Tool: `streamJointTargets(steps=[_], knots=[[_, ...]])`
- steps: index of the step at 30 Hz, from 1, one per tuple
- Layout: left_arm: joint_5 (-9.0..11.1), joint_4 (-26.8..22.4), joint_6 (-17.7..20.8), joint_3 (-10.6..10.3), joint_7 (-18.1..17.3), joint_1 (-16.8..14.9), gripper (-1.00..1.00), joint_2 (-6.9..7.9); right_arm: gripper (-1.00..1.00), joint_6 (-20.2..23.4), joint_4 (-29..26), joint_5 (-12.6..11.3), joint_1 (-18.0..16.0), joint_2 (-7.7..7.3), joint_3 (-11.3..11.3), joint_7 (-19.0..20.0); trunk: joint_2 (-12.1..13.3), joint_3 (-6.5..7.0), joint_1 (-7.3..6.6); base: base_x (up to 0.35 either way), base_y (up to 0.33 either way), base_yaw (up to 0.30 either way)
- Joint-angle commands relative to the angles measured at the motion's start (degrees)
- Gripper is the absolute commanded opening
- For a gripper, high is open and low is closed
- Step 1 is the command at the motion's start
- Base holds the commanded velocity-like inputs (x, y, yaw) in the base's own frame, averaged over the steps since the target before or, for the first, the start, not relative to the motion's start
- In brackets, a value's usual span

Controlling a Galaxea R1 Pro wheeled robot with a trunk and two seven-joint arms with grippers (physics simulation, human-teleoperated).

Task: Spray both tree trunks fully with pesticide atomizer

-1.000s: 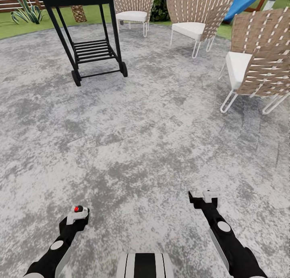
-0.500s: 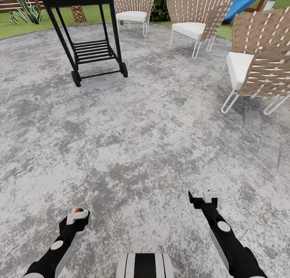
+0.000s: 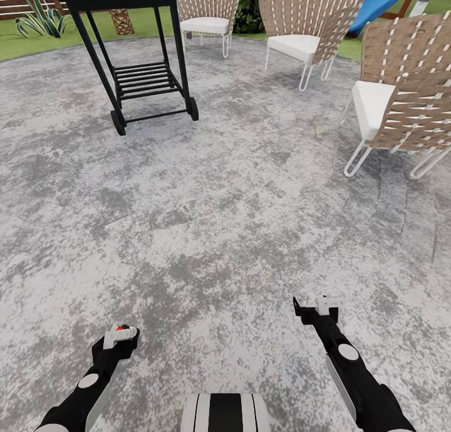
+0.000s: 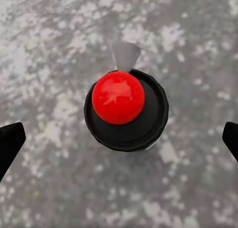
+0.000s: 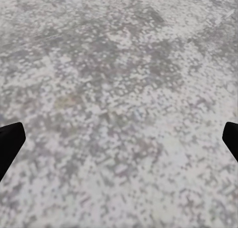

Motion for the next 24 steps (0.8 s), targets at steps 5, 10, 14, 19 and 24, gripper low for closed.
streamJointTargets(steps=[5, 10, 14, 19, 24], knots=[[-0.1, 0.0, -0.2, 0.0, 0.1, 0.0, 1.0, -0.01, 1.0, -0.2, 0.0, 0.1, 0.0, -0.02, 0.0, 0.0, 0.0, -0.03, -0.01, 0.0, 0.0, 0.0], [-0.1, 0.1, -0.2, 0.0, 0.1, -0.1, 1.0, -0.02, 1.0, -0.2, 0.0, 0.1, 0.0, 0.0, 0.0, 0.0, 0.0, -0.03, -0.01, 0.0, 0.0, 0.0], [-0.1, 0.0, -0.2, 0.1, 0.1, -0.1, 1.0, -0.02, 1.0, -0.2, 0.0, 0.1, 0.0, -0.02, 0.0, 0.0, 0.0, -0.03, -0.01, 0.0, 0.0, 0.0], [-0.1, 0.0, -0.1, 0.0, 0.1, 0.0, 1.0, -0.08, 1.0, -0.2, 0.0, 0.1, 0.0, 0.01, 0.0, 0.0, 0.0, -0.03, -0.01, 0.0, 0.0, 0.0], [-0.1, 0.0, -0.1, 0.0, 0.1, 0.0, 1.0, -0.04, 1.0, -0.2, 0.0, 0.1, 0.0, 0.02, 0.0, 0.0, -0.1, -0.69, 0.07, 0.0, 0.0, 0.0]])
